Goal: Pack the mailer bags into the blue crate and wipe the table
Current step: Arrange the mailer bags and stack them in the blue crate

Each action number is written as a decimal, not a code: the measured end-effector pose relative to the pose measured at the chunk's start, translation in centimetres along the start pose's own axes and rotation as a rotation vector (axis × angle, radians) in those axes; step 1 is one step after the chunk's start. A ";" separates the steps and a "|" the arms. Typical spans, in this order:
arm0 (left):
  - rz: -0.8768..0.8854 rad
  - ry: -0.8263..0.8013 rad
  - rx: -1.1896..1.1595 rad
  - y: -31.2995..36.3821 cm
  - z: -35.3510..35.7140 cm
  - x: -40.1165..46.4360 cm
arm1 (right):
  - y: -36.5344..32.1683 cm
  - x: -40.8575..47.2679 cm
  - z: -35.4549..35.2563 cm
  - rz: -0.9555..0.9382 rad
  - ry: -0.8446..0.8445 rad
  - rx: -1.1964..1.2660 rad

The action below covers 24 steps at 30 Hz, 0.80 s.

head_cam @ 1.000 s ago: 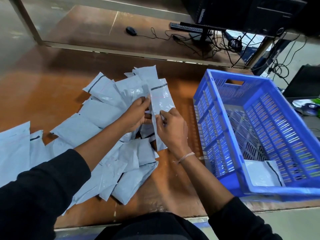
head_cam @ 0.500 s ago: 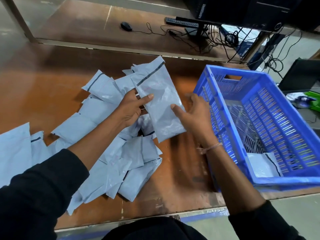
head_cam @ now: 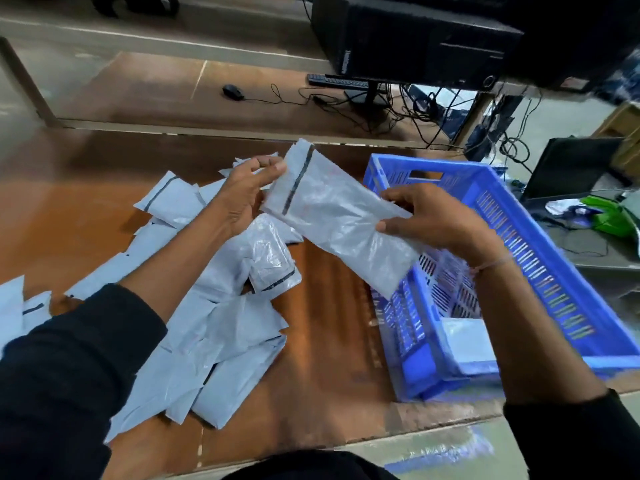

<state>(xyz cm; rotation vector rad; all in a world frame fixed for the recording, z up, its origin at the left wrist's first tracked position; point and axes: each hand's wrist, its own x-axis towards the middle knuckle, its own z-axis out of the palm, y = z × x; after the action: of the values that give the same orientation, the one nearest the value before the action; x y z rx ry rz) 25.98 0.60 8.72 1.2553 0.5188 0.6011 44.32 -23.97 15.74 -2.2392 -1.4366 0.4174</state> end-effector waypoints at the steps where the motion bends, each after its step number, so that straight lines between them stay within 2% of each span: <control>1: 0.025 -0.049 0.100 0.9 1.0 0.2 | 0.7 -0.4 -1.5 -0.026 -0.011 -0.028; 5: 0.111 -0.243 0.392 4.1 6.3 1.4 | 4.5 -1.5 -6.3 -0.024 -0.068 0.063; 8: 0.183 -0.294 0.623 5.9 11.2 2.1 | 7.4 -2.1 -9.2 -0.063 -0.019 0.095; 10: 0.228 -0.324 0.700 6.4 13.9 2.9 | 9.5 -2.5 -11.3 -0.058 0.006 0.146; 14: 0.195 -0.522 0.820 5.7 18.1 4.2 | 14.6 -3.0 -14.2 -0.047 -0.023 0.196; 16: 0.155 -0.615 0.899 4.3 20.2 4.5 | 17.3 -3.2 -14.6 -0.030 -0.098 0.167; 21: 0.049 -0.717 1.023 -0.4 24.8 4.9 | 22.6 -3.3 -13.4 0.000 -0.366 0.113; 24: -0.014 -0.876 1.243 -3.2 26.9 5.4 | 25.3 -2.9 -11.4 0.004 -0.524 0.069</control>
<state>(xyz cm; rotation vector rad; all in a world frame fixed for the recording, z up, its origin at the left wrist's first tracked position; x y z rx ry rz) 48.18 -15.55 11.71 2.4761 0.0963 -0.4398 68.13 -38.06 12.42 -2.1681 -1.6276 1.1011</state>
